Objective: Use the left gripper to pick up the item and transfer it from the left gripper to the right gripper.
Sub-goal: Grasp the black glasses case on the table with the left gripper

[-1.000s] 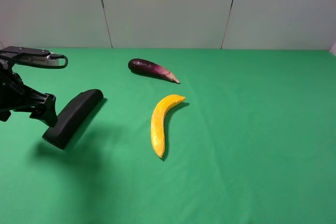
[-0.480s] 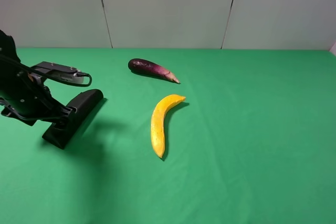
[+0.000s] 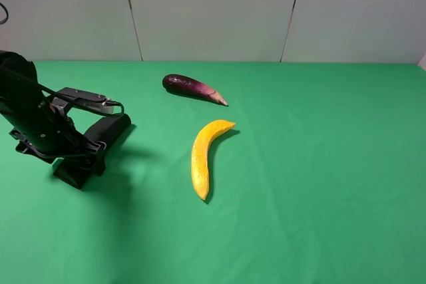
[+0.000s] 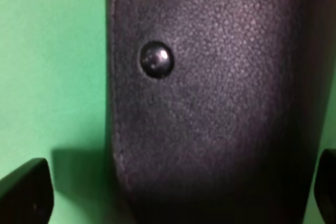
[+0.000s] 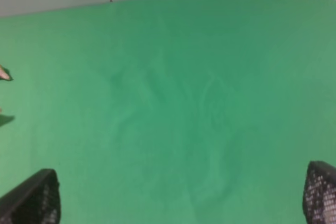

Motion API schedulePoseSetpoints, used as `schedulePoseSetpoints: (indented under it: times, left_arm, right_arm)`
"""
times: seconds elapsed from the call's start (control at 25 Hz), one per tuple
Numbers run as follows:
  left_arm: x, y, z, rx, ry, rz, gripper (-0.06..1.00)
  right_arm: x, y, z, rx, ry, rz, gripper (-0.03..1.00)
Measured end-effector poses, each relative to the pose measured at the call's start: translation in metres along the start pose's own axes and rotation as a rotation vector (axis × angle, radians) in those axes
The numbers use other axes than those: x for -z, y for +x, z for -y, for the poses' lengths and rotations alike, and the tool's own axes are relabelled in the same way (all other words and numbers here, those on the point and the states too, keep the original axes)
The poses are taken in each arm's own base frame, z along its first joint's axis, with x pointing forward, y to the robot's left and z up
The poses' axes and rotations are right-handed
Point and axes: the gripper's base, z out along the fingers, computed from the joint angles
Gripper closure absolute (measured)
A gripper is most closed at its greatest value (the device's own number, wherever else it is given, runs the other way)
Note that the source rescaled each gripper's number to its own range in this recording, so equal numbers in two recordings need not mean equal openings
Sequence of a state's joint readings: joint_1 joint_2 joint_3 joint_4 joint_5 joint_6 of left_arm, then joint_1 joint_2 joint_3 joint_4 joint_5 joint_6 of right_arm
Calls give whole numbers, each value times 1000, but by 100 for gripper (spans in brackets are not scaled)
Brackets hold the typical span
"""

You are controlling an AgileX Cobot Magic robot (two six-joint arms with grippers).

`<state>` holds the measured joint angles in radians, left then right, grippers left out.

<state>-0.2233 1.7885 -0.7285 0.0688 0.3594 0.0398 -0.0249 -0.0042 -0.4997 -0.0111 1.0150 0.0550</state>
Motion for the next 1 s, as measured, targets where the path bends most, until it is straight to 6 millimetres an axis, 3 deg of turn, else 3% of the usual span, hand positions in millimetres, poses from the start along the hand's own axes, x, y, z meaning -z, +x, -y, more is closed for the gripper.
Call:
schedulePoseSetpoints:
  times: [0.28,0.36,0.44,0.52,0.6,0.72,1.0]
  left_arm:
    - [-2,-1,7,-23,6,0,-6]
    - [-2,-1,7,-24,6,0,-1]
    - [-2,-1,7,-24,6,1,9]
    - [-2,-1,7,-24,6,1,26]
    - [-2,-1,7,-24,6,1,46]
    - [-2,-1,7,-26,6,1,86]
    - [-2,-1,7,-27,5,1,89]
  right_arm:
    - [0,0,0,-1,-2,0,-3]
    - [0,0,0,-1,-2,0,-3]
    - [0,0,0,-1,-2,0,-3]
    - [0,0,0,-1,-2,0,-3]
    - [0,0,0,-1,-2,0,-3]
    - [0,0,0,-1,-2,0,-3]
    - [0,0,0,-1,-2,0,-3]
